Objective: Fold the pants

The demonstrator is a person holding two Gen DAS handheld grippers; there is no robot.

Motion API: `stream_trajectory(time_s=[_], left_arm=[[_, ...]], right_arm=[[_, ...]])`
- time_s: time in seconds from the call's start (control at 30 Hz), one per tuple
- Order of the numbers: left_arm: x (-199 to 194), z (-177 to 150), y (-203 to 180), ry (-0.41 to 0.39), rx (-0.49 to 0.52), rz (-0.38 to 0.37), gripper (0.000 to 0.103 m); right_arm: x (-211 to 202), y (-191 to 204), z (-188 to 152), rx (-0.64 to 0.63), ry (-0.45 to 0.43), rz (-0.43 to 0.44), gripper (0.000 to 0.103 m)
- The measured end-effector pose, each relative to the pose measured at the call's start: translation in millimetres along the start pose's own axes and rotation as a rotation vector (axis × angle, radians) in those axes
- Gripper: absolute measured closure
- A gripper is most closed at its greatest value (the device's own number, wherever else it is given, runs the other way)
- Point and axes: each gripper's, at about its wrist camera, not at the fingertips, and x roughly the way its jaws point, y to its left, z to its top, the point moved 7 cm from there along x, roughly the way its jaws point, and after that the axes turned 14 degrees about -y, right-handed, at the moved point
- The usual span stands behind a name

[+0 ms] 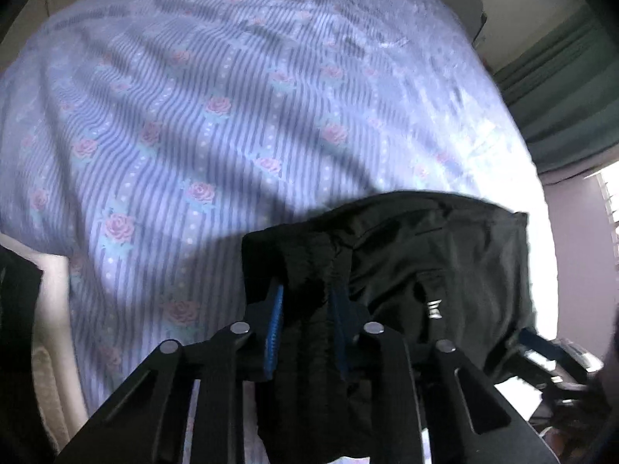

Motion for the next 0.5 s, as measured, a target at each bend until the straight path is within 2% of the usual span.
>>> stream_trajectory(time_s=[0.13, 0.23, 0.37, 0.43, 0.5], left_arm=[[2, 8, -1, 0.009, -0.074, -0.141, 0.081], [18, 12, -2, 0.04, -0.093, -0.202, 0.082], [41, 7, 1, 0.088, -0.132, -0.216, 0.082], [41, 11, 5, 0.065, -0.169, -0.208, 0.09], [29, 20, 4, 0.002, -0.15, -0.202, 0.093]], right_arm=[[6, 5, -1, 0.0, 0.015, 0.005, 0.044], [10, 10, -2, -0.012, 0.017, 0.006, 0.044], [20, 16, -5, -0.015, 0.029, 0.01, 0.044], [23, 17, -5, -0.012, 0.036, 0.004, 0.044], [25, 19, -5, -0.014, 0.038, 0.006, 0.044]])
